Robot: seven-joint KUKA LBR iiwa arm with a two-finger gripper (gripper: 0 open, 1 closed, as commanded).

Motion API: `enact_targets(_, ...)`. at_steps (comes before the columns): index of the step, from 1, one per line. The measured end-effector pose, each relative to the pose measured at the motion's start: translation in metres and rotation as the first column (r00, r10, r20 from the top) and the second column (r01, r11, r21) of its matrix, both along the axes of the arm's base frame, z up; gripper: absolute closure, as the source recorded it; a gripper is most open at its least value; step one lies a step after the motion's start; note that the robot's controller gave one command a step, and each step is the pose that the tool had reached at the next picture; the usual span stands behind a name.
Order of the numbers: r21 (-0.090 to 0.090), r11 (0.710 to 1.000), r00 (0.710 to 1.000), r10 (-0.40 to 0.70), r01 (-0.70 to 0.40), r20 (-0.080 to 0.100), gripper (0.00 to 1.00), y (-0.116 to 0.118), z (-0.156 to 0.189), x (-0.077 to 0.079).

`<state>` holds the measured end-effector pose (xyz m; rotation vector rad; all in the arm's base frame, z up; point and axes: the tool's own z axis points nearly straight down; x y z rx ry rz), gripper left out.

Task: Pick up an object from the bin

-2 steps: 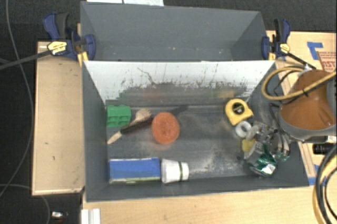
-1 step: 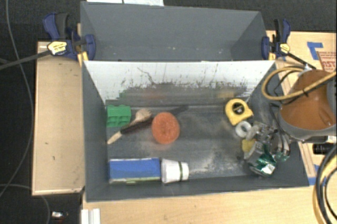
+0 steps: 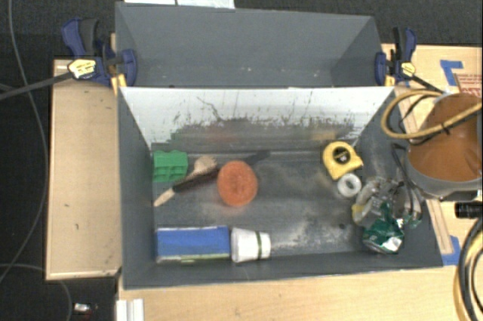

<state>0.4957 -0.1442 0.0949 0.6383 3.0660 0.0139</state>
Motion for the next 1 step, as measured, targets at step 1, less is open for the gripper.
enact_targets(1, -0.001, 1.000, 1.000, 0.000, 0.000, -0.001, 1.00, -0.0009, 0.0281, -0.0004)
